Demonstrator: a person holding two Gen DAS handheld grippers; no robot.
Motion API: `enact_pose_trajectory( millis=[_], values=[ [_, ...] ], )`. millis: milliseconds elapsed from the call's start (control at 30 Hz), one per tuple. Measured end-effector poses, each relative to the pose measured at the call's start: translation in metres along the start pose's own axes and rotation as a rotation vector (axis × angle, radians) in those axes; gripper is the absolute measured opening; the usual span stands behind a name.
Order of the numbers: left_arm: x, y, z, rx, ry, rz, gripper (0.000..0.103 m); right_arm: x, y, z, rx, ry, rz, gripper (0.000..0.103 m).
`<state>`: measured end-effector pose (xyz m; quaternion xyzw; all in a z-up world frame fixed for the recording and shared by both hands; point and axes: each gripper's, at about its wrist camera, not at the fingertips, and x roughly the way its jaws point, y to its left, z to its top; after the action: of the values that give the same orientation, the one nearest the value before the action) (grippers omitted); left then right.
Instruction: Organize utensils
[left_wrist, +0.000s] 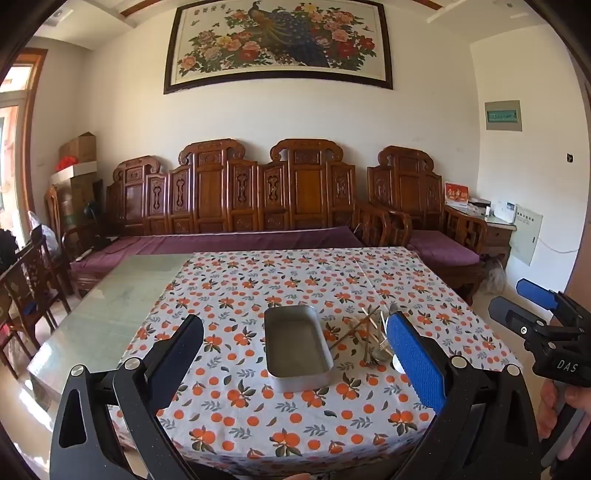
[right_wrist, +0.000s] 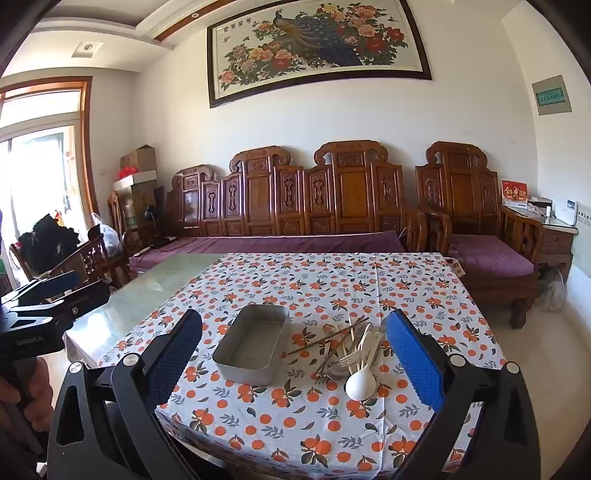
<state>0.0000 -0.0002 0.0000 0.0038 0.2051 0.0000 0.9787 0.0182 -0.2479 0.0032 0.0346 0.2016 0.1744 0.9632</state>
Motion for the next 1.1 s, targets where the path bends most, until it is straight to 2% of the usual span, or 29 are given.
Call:
enact_pose_trajectory(
  millis=[1100],
  values=[
    [0.0002,0.0017,-0.0017,-0.008,-0.01,-0.003,0.096,-0.0016,0.0016,0.0026,0.001,-0.008,0.003,0.1]
  ],
)
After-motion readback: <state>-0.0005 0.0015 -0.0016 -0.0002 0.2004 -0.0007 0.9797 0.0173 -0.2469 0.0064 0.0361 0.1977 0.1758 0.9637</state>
